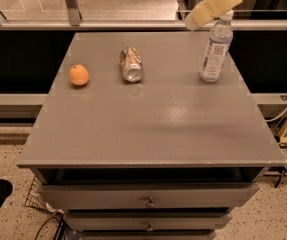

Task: Place orange can upright

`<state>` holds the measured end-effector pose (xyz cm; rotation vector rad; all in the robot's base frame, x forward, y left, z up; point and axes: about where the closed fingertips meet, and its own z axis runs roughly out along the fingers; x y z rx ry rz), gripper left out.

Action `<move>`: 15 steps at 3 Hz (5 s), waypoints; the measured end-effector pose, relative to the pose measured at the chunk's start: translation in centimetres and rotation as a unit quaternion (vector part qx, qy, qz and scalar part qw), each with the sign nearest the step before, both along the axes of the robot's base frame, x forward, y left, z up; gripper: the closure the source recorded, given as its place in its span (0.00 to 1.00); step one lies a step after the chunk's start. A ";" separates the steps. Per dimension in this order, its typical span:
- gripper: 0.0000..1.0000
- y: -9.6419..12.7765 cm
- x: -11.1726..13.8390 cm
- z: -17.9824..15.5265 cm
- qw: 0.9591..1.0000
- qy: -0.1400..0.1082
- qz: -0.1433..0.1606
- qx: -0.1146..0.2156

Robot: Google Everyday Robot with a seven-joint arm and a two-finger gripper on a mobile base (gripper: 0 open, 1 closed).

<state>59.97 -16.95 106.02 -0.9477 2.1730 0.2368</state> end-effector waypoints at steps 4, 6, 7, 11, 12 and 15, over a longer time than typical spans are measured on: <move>0.00 4.0 7.3 -5.0 0.991 0.090 -0.089 0.039; 0.00 4.0 7.3 -4.5 0.991 0.090 -0.089 0.039; 0.00 4.0 7.3 -4.4 0.991 0.090 -0.089 0.039; 0.00 4.0 7.3 -4.4 0.991 0.089 -0.089 0.038; 0.00 4.0 7.3 -4.4 0.991 0.089 -0.089 0.038; 0.00 -2.0 -3.5 15.5 0.968 -0.099 -0.224 -0.049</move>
Offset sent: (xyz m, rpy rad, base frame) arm 0.0792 0.0189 -0.0576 0.1338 0.2099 -0.3257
